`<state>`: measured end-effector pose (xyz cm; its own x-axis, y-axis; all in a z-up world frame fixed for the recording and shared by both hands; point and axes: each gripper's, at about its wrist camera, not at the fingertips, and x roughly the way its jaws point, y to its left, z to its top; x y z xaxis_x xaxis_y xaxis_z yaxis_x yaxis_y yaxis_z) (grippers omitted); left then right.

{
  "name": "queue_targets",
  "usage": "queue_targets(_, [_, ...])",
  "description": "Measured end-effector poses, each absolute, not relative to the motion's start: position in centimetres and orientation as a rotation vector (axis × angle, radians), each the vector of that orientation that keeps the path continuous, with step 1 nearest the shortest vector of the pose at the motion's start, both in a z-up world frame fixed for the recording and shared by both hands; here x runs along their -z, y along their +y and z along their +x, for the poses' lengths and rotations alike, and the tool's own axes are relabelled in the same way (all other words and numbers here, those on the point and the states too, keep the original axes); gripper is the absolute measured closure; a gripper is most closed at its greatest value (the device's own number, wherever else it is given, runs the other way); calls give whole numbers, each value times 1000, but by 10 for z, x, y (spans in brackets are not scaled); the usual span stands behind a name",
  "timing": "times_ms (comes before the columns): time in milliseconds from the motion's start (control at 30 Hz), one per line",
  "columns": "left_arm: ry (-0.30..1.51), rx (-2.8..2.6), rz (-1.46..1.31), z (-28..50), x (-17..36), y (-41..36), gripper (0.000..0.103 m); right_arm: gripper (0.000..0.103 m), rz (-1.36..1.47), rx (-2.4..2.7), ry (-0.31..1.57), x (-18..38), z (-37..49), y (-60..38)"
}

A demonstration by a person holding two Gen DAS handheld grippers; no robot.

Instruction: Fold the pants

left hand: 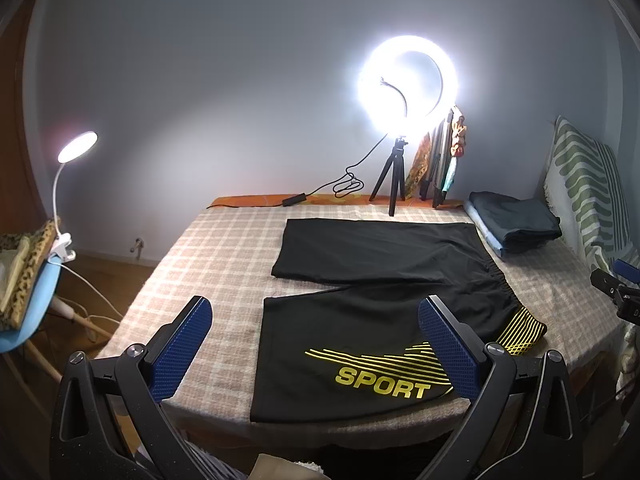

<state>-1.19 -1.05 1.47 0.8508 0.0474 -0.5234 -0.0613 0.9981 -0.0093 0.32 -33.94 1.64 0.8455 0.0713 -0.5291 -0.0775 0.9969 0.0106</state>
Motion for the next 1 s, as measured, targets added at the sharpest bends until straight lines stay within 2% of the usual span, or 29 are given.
queue_targets(1000, [554,-59,-3,-9,-12,-13,0,0,-14,-91,558,-10,5,-337])
